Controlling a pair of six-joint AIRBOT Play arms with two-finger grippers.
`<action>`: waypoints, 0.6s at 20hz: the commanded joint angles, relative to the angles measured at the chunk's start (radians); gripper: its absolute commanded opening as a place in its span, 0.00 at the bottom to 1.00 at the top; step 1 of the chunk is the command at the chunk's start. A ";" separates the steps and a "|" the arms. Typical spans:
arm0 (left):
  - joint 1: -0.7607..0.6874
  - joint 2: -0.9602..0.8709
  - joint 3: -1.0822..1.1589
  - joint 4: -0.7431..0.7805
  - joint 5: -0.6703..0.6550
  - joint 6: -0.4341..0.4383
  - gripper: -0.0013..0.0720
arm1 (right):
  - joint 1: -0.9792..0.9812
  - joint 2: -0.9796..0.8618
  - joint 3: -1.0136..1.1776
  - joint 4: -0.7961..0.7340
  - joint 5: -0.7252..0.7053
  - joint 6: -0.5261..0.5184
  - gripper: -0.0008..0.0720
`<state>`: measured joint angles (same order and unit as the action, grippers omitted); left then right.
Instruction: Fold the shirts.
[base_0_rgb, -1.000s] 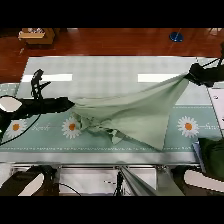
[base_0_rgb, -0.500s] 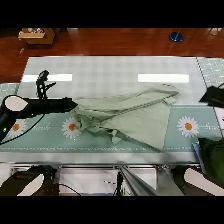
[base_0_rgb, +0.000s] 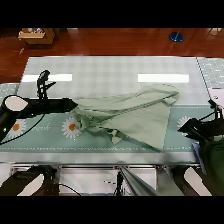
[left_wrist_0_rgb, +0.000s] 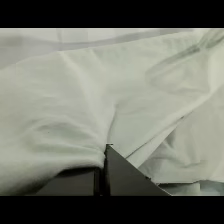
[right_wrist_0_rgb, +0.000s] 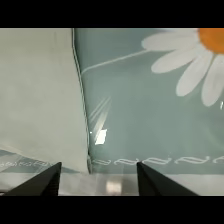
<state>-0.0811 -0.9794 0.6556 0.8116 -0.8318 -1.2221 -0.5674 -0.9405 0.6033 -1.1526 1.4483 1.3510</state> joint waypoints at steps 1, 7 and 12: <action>0.000 -0.001 0.000 0.000 -0.014 0.006 0.06 | -0.003 0.017 -0.111 0.060 -0.018 -0.009 0.79; 0.000 -0.001 0.000 0.000 -0.017 0.006 0.06 | -0.003 0.017 -0.231 0.114 -0.042 -0.021 0.79; 0.000 -0.001 0.000 0.000 -0.017 0.006 0.06 | 0.000 0.017 -0.233 0.134 -0.042 -0.005 0.79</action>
<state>-0.0814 -0.9794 0.6559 0.8120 -0.8494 -1.2156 -0.5697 -0.9245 0.3828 -1.0344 1.4075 1.3281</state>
